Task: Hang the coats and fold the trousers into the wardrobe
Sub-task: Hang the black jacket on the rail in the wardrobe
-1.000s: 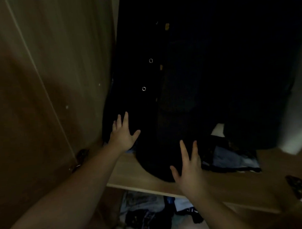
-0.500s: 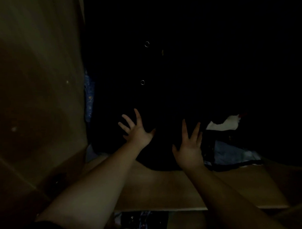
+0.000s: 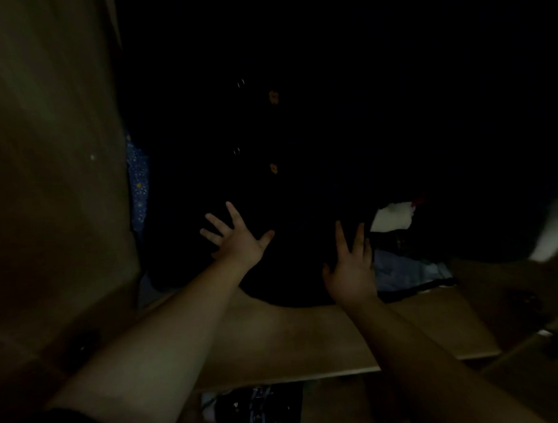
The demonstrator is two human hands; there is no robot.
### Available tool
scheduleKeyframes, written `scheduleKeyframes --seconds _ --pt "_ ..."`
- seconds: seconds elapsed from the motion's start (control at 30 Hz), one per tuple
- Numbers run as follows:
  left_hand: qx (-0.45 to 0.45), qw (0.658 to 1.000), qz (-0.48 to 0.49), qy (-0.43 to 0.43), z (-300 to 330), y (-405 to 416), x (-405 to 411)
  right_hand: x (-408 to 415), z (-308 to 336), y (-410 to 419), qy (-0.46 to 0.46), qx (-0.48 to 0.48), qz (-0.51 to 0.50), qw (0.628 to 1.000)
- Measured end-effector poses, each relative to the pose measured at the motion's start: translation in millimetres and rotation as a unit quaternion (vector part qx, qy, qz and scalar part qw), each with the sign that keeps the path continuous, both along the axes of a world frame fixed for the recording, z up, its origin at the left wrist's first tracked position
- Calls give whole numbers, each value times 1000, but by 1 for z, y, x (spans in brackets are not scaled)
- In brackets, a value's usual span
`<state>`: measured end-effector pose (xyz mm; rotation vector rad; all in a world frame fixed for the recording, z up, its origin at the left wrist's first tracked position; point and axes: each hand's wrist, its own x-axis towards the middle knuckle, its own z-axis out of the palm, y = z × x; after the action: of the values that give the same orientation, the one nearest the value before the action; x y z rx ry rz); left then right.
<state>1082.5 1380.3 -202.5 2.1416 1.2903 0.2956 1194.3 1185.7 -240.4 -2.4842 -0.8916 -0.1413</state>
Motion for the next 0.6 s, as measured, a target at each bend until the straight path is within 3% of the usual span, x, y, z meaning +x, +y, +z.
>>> scheduleKeyframes --seconds 0.4,0.6 --pt "33 992 -59 -102 -6 -114 -88 -53 16 -94 37 65 121 990" --pt "89 989 -73 -96 15 -172 -131 -80 21 -144 54 108 126 985"
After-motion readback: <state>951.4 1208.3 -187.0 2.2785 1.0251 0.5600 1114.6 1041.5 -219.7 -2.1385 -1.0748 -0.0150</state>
